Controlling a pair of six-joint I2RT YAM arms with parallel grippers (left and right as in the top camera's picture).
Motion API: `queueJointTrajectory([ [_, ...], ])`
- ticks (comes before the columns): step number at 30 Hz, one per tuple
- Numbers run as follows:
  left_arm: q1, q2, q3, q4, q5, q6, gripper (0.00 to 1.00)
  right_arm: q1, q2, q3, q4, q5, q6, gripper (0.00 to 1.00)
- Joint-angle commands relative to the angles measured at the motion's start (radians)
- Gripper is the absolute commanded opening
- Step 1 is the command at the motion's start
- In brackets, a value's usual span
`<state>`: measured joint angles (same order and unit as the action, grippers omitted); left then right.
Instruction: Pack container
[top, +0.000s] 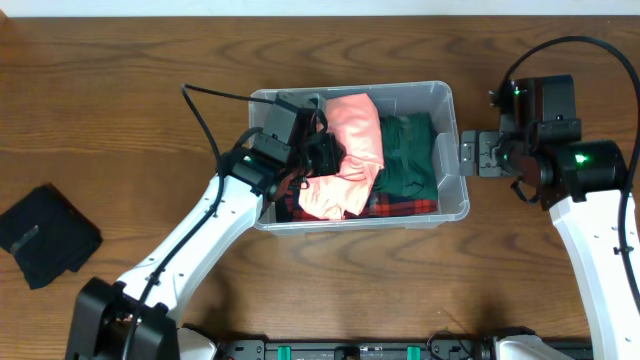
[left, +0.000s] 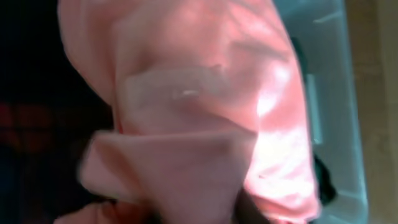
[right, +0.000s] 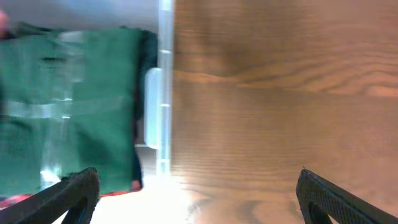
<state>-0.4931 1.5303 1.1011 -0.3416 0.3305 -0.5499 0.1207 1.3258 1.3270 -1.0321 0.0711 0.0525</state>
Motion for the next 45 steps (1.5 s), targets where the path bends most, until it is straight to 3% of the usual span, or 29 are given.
queueJointTrajectory([
  [1,0.0,0.009,0.005,0.007,-0.037,0.058,0.86,0.029,-0.031,0.001,0.027,-0.185,-0.115,0.97],
  [3,0.014,-0.011,0.018,-0.004,-0.037,0.111,0.97,0.075,-0.045,0.001,0.067,-0.221,-0.169,0.93],
  [4,0.026,-0.025,0.024,-0.009,-0.047,0.126,0.98,0.105,-0.053,0.001,0.093,-0.217,-0.188,0.92],
  [13,0.289,-0.29,0.041,-0.134,-0.262,0.127,0.98,0.337,0.019,0.001,0.351,-0.214,-0.203,0.72],
  [17,0.448,-0.364,0.041,-0.238,-0.272,0.131,0.98,0.405,0.157,0.001,0.413,-0.221,-0.203,0.71],
  [22,0.64,-0.374,0.04,-0.366,-0.272,0.131,0.98,0.46,0.373,0.001,0.372,-0.233,-0.213,0.65],
  [30,0.939,-0.374,0.035,-0.428,-0.272,0.15,0.98,0.457,0.581,0.001,0.297,-0.233,-0.203,0.75],
  [39,1.278,-0.332,0.035,-0.367,-0.254,0.199,0.98,0.447,0.294,0.105,0.281,-0.084,-0.22,0.93],
  [45,1.451,-0.115,0.035,-0.248,-0.087,0.21,0.98,0.365,0.108,0.107,0.207,-0.042,-0.225,0.96],
])
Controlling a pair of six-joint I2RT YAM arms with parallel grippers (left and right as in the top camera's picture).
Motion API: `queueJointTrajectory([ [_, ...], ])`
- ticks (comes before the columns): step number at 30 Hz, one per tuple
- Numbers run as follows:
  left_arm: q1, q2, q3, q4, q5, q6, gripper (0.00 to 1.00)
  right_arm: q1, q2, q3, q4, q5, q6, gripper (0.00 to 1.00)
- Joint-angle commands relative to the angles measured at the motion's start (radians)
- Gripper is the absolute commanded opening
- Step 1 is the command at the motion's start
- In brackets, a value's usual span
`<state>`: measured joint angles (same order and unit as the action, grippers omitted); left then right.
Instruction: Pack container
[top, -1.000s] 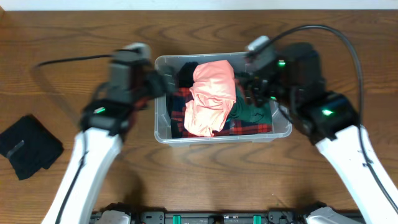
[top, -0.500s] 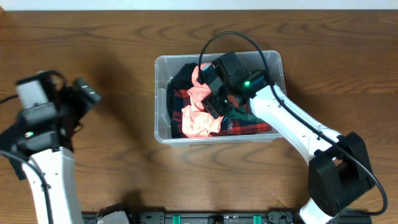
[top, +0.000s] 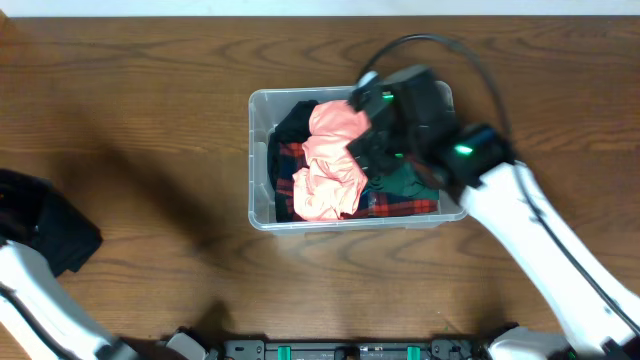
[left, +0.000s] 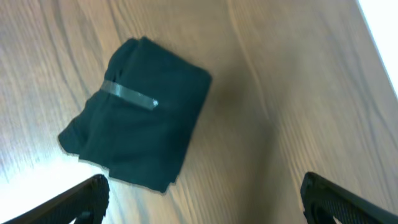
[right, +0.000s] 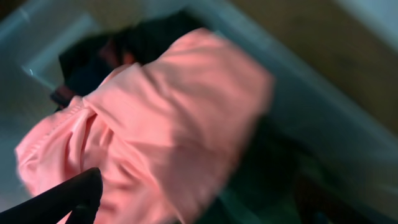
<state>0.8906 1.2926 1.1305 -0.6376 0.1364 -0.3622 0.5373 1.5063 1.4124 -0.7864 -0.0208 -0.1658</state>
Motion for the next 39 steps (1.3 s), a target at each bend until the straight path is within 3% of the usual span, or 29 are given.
queueJointTrajectory([
  [1,0.084,0.158,0.007,0.067,0.111,0.022,0.98,-0.07,-0.084,0.022,-0.064,0.051,-0.006,0.96],
  [8,0.195,0.377,0.009,0.158,0.028,0.038,0.98,-0.16,-0.089,0.012,-0.185,0.05,0.008,0.95],
  [16,0.259,0.533,0.009,0.225,0.013,0.15,0.98,-0.172,-0.086,0.012,-0.212,0.051,0.008,0.95],
  [25,0.223,0.697,0.009,0.275,0.254,0.285,0.99,-0.171,-0.086,0.012,-0.202,0.05,0.018,0.95],
  [27,0.214,0.711,0.009,0.274,0.319,0.296,0.93,-0.171,-0.086,0.012,-0.202,0.05,0.024,0.95],
  [30,0.2,0.713,0.009,0.274,0.436,0.314,0.72,-0.172,-0.086,0.012,-0.201,0.05,0.023,0.95],
  [31,0.196,0.711,0.009,0.274,0.473,0.314,0.62,-0.172,-0.086,0.012,-0.201,0.05,0.023,0.95],
  [33,0.186,0.707,0.009,0.274,0.539,0.314,0.32,-0.172,-0.086,0.012,-0.201,0.05,0.023,0.95],
  [35,0.175,0.701,0.009,0.274,0.593,0.313,0.12,-0.171,-0.086,0.012,-0.201,0.05,0.023,0.95],
  [37,0.158,0.687,0.009,0.274,0.637,0.307,0.06,-0.172,-0.086,0.012,-0.202,0.05,0.023,0.95],
  [39,0.13,0.662,0.009,0.278,0.654,0.282,0.06,-0.172,-0.086,0.012,-0.203,0.05,0.023,0.95],
])
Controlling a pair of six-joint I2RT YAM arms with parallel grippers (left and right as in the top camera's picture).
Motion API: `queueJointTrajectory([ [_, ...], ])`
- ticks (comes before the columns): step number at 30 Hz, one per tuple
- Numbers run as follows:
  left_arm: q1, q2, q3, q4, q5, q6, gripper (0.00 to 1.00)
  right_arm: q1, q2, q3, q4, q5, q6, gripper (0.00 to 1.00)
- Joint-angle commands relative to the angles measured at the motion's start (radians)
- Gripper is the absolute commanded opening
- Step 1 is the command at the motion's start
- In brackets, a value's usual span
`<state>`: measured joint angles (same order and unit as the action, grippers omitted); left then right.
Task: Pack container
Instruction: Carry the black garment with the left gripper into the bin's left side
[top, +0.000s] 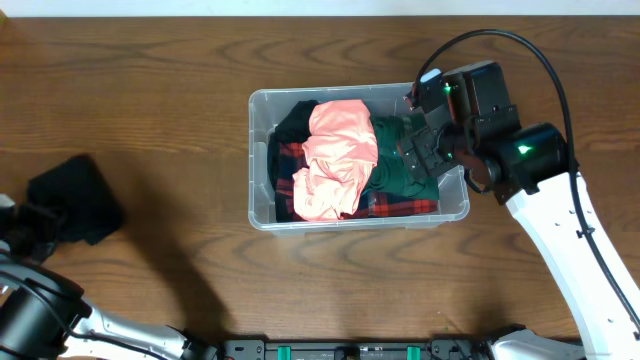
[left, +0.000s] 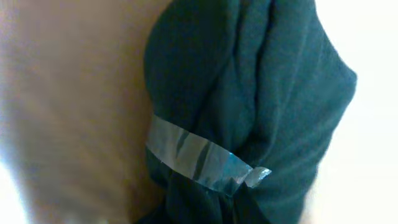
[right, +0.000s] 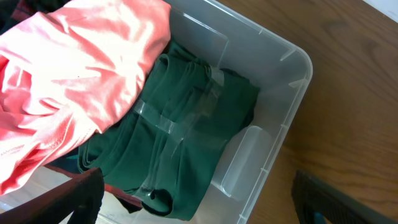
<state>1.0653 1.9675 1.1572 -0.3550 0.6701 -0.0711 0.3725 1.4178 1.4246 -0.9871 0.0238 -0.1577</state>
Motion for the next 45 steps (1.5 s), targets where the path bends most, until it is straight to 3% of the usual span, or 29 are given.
queueJointTrajectory([
  [1,-0.062,-0.03,-0.018,-0.002,0.129,-0.011,0.06,-0.007,0.003,0.0,-0.002,0.006,0.015,0.94],
  [6,-0.208,-0.156,-0.008,0.002,0.134,-0.033,0.06,-0.037,0.002,0.0,-0.002,0.008,0.018,0.94],
  [16,-0.644,-0.512,0.032,-0.034,0.174,-0.169,0.06,-0.119,0.002,0.0,-0.031,0.021,0.064,0.95],
  [20,-0.849,-0.599,0.032,-0.129,0.069,-0.231,0.06,-0.125,0.002,0.0,-0.026,0.021,0.064,0.94],
  [26,-1.08,-0.596,0.007,-0.24,-0.147,-0.385,0.06,-0.123,0.002,0.0,-0.029,0.021,0.064,0.94],
  [30,-1.147,-0.581,-0.075,-0.194,-0.196,-0.502,0.06,-0.123,0.002,0.0,-0.035,0.021,0.064,0.94],
  [34,-1.193,-0.574,-0.152,-0.111,-0.199,-0.537,0.06,-0.124,0.002,0.0,-0.034,0.021,0.064,0.95],
  [39,-1.224,-0.572,-0.194,-0.112,-0.245,-0.593,0.07,-0.123,0.002,0.0,-0.034,0.015,0.064,0.95],
  [42,-1.228,-0.578,-0.193,-0.111,-0.218,-0.591,0.39,-0.122,0.002,0.0,-0.023,-0.066,0.052,0.96],
  [45,-1.228,-0.61,-0.172,-0.114,-0.199,-0.541,0.48,-0.116,0.002,0.0,0.007,-0.227,-0.027,0.92],
])
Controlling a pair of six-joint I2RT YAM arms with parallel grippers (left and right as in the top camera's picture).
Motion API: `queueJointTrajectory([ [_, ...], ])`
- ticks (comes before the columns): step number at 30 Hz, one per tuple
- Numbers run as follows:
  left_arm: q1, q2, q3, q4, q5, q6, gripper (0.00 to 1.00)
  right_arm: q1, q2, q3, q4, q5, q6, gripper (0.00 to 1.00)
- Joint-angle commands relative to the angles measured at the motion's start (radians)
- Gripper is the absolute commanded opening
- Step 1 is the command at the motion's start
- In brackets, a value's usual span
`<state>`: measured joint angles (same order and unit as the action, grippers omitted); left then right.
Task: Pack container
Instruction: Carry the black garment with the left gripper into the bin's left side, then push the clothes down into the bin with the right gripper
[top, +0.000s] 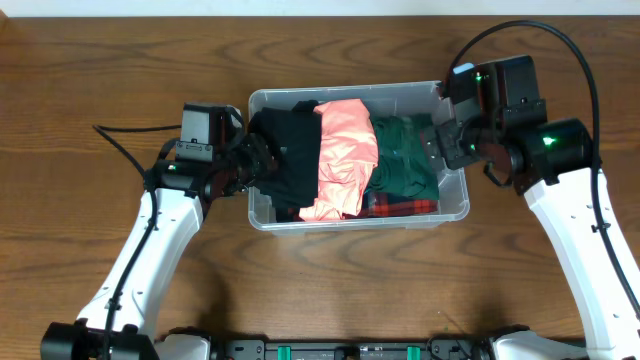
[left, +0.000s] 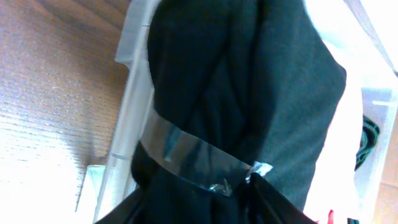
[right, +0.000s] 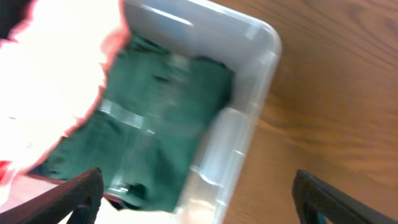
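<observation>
A clear plastic container stands mid-table, holding a pink garment, a folded green garment and red plaid cloth. My left gripper is shut on a black taped bundle that hangs over the container's left end. In the left wrist view the bundle fills the frame, with its tape strip just above my gripper. My right gripper stands open over the right end, above the green garment and the rim.
Bare wood table lies all round the container. The left arm's cable loops over the table to the left. The container's left wall sits right beside the held bundle.
The black bundle was in my left gripper at the table's far left; now it is held over the container's left end. My right gripper has shifted slightly toward the right rim.
My left gripper was down on the pink garment in the container while the black bundle lay on the table at far left. Then it stood open above that bundle, with the right arm over the container. Then it was on the bundle, which now hangs over the container.
</observation>
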<state>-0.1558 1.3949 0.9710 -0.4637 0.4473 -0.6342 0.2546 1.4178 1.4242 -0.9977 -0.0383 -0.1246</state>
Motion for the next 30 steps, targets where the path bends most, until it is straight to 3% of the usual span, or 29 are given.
queueJointTrajectory([
  [1,-0.007,-0.055,0.026,-0.01,0.023,0.036,0.5,0.008,0.002,0.0,0.032,-0.206,-0.083,0.89],
  [4,-0.003,-0.13,0.059,-0.018,-0.032,0.075,0.75,0.04,0.002,0.0,0.105,-0.3,-0.128,0.82],
  [6,0.012,-0.191,0.075,-0.035,-0.125,0.098,0.98,0.083,0.002,0.0,0.183,-0.318,-0.127,0.76],
  [8,0.038,-0.257,0.079,-0.057,-0.224,0.103,0.98,0.135,0.006,0.0,0.269,-0.317,-0.128,0.67],
  [10,0.076,-0.322,0.079,-0.091,-0.304,0.103,0.98,0.2,0.021,0.0,0.37,-0.317,-0.128,0.63],
  [18,0.239,-0.451,0.079,-0.224,-0.355,0.149,0.98,0.383,0.214,0.0,0.614,-0.317,-0.169,0.61],
  [24,0.296,-0.438,0.079,-0.274,-0.354,0.171,0.98,0.436,0.441,0.0,0.576,-0.336,-0.169,0.68],
  [30,0.303,-0.425,0.079,-0.276,-0.355,0.19,0.98,0.409,0.578,0.0,0.332,-0.254,-0.189,0.73],
])
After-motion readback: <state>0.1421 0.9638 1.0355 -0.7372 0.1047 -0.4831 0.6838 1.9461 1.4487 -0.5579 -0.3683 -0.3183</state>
